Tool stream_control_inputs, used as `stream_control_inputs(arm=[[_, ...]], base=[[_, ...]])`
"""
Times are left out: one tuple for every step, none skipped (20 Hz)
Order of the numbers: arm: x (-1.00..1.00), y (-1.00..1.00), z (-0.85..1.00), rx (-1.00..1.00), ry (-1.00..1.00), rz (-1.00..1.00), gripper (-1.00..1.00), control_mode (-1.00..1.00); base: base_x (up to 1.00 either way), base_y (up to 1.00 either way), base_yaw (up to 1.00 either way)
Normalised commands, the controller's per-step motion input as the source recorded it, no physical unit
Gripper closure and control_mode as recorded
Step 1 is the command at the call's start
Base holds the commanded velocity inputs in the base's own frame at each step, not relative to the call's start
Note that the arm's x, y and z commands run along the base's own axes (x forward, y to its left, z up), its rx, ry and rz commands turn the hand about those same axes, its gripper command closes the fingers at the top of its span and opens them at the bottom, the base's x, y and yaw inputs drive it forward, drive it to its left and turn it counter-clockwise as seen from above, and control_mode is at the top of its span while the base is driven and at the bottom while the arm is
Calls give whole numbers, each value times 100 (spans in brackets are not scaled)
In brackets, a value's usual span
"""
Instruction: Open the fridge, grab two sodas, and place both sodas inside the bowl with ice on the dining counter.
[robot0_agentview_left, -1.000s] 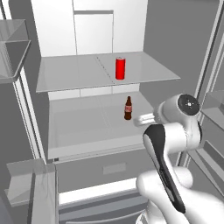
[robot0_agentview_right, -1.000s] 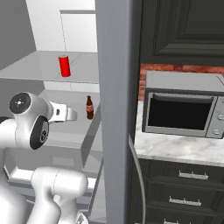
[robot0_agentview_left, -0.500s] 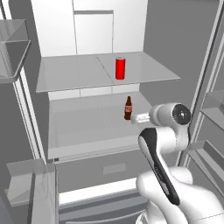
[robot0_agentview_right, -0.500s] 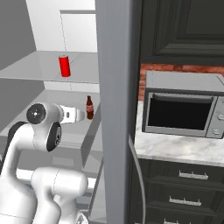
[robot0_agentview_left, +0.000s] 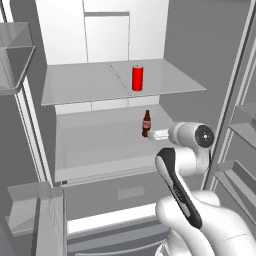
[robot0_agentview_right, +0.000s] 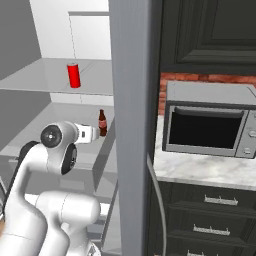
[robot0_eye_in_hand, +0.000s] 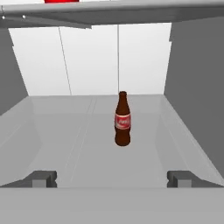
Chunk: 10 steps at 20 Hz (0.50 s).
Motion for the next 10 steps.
stream_control_inputs(arm=[[48,0,-10,0,0,0,-100,-100],[49,0,-7,0,0,0,-100,-100],[52,0,-5,0,0,0,-100,-100],[54,0,-2,2,0,0,-100,-100],[53,0,-2,3,0,0,-100,-100],[53,0,0,3,0,0,-100,-100],[53,0,0,3,0,0,-100,-100],[53,0,0,3,0,0,-100,-100],[52,0,0,4,0,0,-100,-100],[54,0,0,4,0,0,-100,-100]], base=[[0,0,0],[0,0,0],[0,0,0],[0,0,0],[0,0,0],[0,0,0],[0,0,0],[0,0,0],[0,0,0],[0,0,0]])
